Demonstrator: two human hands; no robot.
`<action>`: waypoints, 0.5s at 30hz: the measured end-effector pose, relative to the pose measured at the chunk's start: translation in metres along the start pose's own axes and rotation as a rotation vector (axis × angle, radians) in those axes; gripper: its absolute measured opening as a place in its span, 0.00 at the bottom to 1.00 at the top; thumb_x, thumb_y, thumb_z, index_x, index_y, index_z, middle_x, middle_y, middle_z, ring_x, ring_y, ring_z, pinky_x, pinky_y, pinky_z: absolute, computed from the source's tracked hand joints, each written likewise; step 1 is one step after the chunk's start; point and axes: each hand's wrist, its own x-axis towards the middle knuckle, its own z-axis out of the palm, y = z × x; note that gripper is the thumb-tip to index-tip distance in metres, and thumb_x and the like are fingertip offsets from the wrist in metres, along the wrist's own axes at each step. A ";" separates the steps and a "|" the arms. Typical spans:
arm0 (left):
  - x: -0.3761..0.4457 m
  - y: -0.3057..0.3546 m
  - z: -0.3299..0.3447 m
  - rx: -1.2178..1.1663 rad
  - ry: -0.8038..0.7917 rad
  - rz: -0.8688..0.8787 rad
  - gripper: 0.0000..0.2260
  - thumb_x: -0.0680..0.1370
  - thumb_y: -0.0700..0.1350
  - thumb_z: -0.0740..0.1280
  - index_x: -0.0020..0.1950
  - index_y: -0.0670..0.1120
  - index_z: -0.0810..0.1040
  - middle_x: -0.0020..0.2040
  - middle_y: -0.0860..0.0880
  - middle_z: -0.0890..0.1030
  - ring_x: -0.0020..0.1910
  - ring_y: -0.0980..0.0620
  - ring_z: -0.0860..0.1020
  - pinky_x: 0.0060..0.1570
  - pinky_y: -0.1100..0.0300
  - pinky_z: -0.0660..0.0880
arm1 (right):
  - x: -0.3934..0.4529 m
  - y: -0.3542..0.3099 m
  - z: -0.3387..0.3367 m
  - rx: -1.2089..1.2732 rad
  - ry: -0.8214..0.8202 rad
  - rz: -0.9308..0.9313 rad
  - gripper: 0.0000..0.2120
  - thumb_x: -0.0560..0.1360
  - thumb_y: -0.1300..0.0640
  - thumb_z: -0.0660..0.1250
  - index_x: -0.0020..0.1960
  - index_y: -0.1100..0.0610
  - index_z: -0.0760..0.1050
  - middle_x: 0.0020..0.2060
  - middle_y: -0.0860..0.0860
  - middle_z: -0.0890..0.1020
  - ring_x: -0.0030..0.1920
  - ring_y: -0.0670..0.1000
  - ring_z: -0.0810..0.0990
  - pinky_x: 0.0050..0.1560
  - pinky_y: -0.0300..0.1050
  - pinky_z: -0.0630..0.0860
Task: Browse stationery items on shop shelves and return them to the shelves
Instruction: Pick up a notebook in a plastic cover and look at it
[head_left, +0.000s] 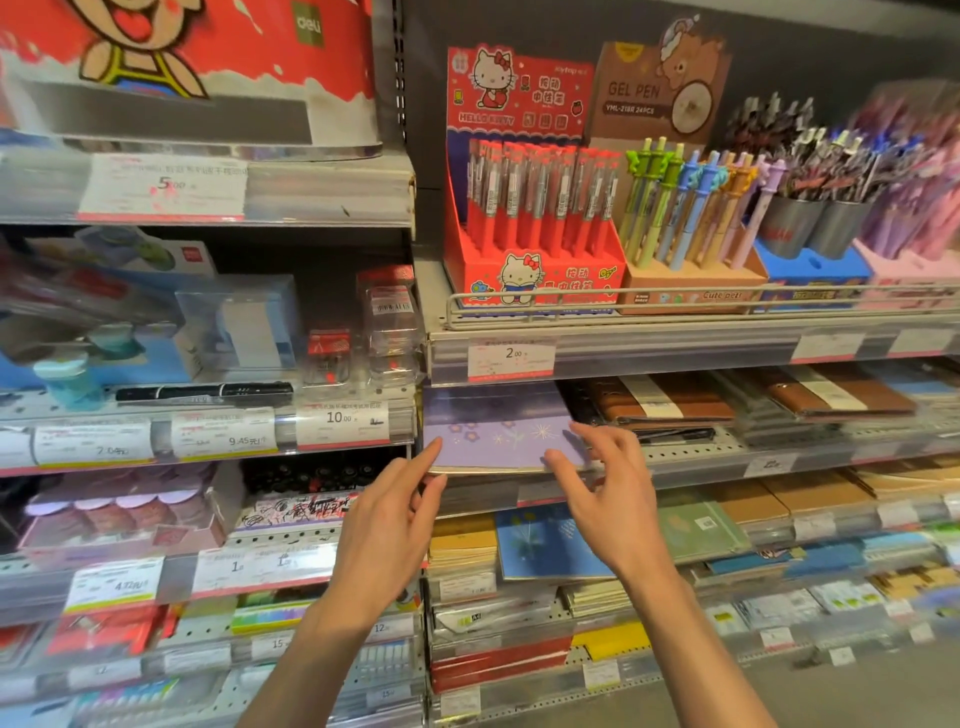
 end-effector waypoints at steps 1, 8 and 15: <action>-0.001 0.001 0.001 0.002 0.004 0.004 0.19 0.82 0.51 0.60 0.74 0.56 0.68 0.42 0.58 0.73 0.40 0.58 0.73 0.38 0.62 0.72 | -0.002 0.003 0.002 -0.045 -0.018 -0.050 0.22 0.75 0.41 0.69 0.65 0.49 0.77 0.60 0.43 0.72 0.59 0.40 0.74 0.57 0.40 0.73; 0.010 0.003 0.006 0.036 -0.160 -0.056 0.23 0.83 0.55 0.56 0.77 0.62 0.55 0.36 0.57 0.75 0.36 0.58 0.75 0.36 0.56 0.74 | 0.014 0.013 0.012 -0.254 -0.032 -0.122 0.20 0.79 0.44 0.65 0.66 0.54 0.78 0.67 0.50 0.74 0.68 0.51 0.68 0.65 0.45 0.68; 0.014 0.000 0.010 0.025 -0.237 -0.095 0.28 0.82 0.54 0.58 0.77 0.64 0.46 0.34 0.56 0.78 0.30 0.57 0.77 0.33 0.52 0.76 | 0.020 0.019 0.024 -0.214 -0.010 -0.187 0.18 0.80 0.49 0.66 0.65 0.56 0.79 0.65 0.52 0.77 0.68 0.53 0.71 0.67 0.51 0.71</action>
